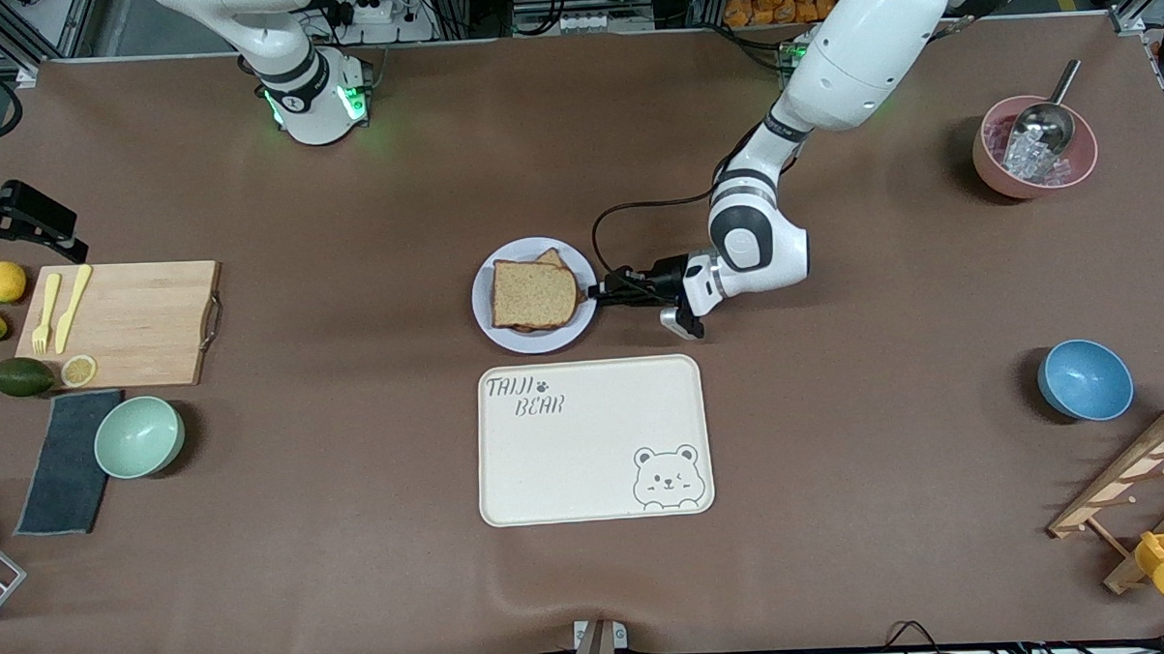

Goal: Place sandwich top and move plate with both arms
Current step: 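Grasp the plate rim with the left gripper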

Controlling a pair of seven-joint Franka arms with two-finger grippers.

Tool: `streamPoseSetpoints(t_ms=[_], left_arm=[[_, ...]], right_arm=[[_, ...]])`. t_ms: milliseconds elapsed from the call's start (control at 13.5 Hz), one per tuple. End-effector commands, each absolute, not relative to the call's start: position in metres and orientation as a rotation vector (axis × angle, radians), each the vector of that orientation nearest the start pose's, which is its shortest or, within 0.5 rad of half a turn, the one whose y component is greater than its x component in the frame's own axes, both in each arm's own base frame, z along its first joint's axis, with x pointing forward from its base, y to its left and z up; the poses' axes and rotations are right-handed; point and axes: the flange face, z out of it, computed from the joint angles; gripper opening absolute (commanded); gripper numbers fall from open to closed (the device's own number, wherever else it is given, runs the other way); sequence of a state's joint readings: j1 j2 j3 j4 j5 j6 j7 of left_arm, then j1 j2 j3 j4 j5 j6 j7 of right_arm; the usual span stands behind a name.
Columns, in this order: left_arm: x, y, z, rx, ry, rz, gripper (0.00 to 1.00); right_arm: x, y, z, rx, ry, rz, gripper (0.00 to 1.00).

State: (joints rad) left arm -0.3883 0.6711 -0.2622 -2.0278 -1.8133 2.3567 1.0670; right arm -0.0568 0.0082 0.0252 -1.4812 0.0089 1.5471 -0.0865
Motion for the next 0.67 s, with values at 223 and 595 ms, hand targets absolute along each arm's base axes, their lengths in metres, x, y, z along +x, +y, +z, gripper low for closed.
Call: streamPoseSetpoints(t_ms=[223,595], left_arm=[[0.441,-0.3727,0.1038,2.014,-0.007,-0.041,0.16],[0.4416,-0.374,0.1047,2.012,-0.05,-0.014,0.0]], right_arm=[[0.5518,-0.0161,0.66,-3.143,-0.063,-0.087,1.0],[0.5518,-0.0161,0.66,-3.143,-0.063,-0.087,1.0]])
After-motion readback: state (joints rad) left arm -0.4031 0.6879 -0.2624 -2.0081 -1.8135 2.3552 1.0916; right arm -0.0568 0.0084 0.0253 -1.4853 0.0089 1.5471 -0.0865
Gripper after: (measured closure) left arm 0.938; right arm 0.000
